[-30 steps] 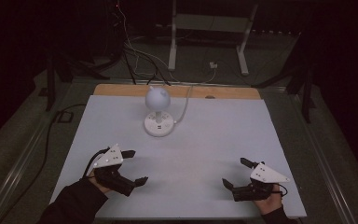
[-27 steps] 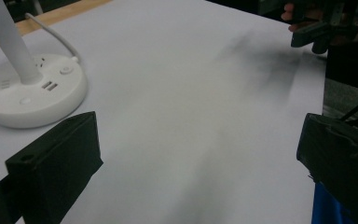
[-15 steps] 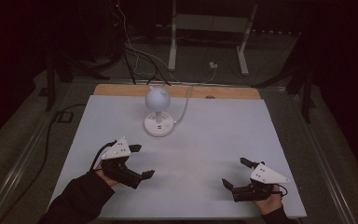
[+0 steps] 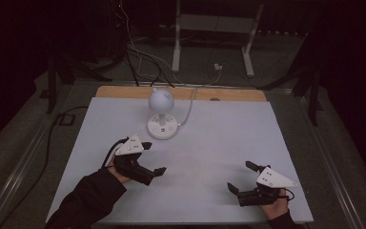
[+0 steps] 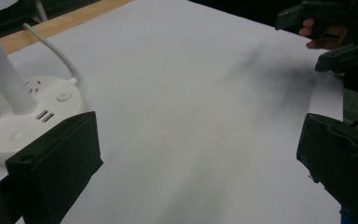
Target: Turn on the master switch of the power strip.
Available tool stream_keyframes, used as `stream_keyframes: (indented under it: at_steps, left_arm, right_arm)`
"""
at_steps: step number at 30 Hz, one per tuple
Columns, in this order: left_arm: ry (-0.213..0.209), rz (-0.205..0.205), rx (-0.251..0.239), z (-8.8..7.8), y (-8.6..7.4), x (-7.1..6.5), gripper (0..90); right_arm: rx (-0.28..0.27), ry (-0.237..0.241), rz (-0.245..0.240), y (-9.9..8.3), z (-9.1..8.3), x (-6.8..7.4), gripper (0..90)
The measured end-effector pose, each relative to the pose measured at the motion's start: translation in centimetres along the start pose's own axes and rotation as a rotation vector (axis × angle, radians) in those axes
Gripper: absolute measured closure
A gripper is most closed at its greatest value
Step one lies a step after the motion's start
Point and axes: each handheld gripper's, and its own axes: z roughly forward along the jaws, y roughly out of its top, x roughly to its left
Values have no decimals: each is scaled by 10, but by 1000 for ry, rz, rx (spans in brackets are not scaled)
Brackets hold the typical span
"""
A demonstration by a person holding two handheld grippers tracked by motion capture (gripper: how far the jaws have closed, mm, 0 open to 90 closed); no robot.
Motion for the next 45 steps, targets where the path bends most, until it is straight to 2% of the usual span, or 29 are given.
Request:
stream_keyframes:
  at_steps: [7,10,20,26,31,36,40,42,45]
  left_arm:
    - [10,-10,3,11,5,2,2]
    - [32,-3,10,16,7,3,1]
    - [64,-20,4,38,16,7,1]
    - [117,-63,-15,50,14,12,2]
    - [176,-92,-4,60,11,16,2]
    - [210,-95,-2,70,10,18,2]
    - [258,-100,-3,77,12,18,2]
    - [262,-104,-6,81,13,19,2]
    - [304,-118,-3,87,14,17,2]
  right_arm:
    - [0,0,-1,0,0,1,0]
    - [-1,1,0,0,0,0,0]
    - [0,7,0,0,0,0,0]
    - [-2,11,1,0,0,1,0]
    - [-3,15,0,0,0,1,0]
    - [-2,16,1,0,0,0,0]
    - [-3,19,-1,0,0,0,0]
    - [-3,19,2,0,0,0,0]
    - [-4,21,4,0,0,0,0]
